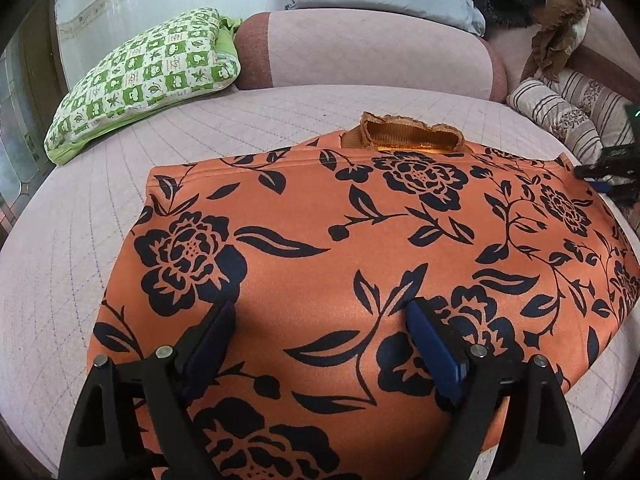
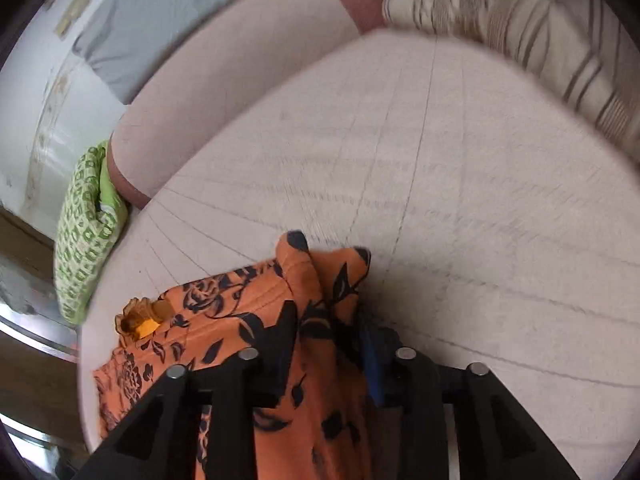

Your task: Fold small clothes

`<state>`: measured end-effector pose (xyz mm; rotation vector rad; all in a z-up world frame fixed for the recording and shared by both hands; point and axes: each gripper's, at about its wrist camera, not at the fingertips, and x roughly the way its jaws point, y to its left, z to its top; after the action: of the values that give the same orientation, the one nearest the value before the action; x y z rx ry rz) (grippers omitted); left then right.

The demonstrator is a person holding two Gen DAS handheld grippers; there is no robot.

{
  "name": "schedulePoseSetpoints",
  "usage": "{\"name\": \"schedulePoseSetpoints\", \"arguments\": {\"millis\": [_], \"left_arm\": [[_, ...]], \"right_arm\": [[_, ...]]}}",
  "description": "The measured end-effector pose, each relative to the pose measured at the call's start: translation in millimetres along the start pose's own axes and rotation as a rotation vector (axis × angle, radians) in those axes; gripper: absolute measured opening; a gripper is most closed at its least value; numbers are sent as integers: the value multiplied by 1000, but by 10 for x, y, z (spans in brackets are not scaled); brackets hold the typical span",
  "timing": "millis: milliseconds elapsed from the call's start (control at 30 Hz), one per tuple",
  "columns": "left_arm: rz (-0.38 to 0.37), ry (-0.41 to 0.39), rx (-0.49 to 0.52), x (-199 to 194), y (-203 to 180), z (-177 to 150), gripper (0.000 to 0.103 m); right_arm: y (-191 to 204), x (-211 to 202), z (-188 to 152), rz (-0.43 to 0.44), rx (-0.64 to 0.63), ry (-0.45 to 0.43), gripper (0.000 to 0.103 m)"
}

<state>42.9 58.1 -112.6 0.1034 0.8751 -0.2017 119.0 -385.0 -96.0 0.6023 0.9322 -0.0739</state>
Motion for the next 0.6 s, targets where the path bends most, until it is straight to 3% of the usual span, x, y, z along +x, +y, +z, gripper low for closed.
{"name": "schedulePoseSetpoints", "arguments": {"millis": [67, 100, 167, 233, 267, 300, 333, 367, 400, 433, 467, 500, 600], "left_arm": [[1, -1, -6, -1, 0, 2, 88], [2, -1, -5, 0, 1, 2, 88], [-2, -2, -6, -3, 6, 3, 88], [-7, -1, -7, -7, 16, 2, 88], [-9, 1, -6, -10, 18, 6, 88], [-15, 6, -7, -17, 27, 12, 88], [-35, 19, -14, -56, 54, 39, 88], [-71, 21, -40, -170, 119, 84, 88], [-98, -20, -70, -319, 208, 112, 88], [-102, -76, -95, -470, 287, 133, 88], [-85, -129, -112, -623, 379, 151, 88], [-63, -132, -119, -685, 442, 159, 88], [-7, -12, -204, -595, 717, 30, 88]], "right_arm": [[166, -261, -30, -10, -55, -43, 33], [410, -520, -112, 64, -124, -62, 33], [411, -594, -136, 98, -138, -52, 37], [513, -587, -290, 235, -132, 23, 70], [497, -524, -352, 254, -125, 49, 70], [400, -371, -442, 202, -112, 86, 69], [237, -190, -496, 106, -73, 128, 56], [-35, -57, -550, 64, 36, 151, 47], [-142, -116, -564, 82, 104, 119, 46], [-153, -270, -563, 114, 137, 87, 57], [-105, -368, -567, 120, 115, 72, 61], [0, -520, -574, 132, 64, 34, 64], [192, -748, -650, 233, -18, -9, 73]]}}
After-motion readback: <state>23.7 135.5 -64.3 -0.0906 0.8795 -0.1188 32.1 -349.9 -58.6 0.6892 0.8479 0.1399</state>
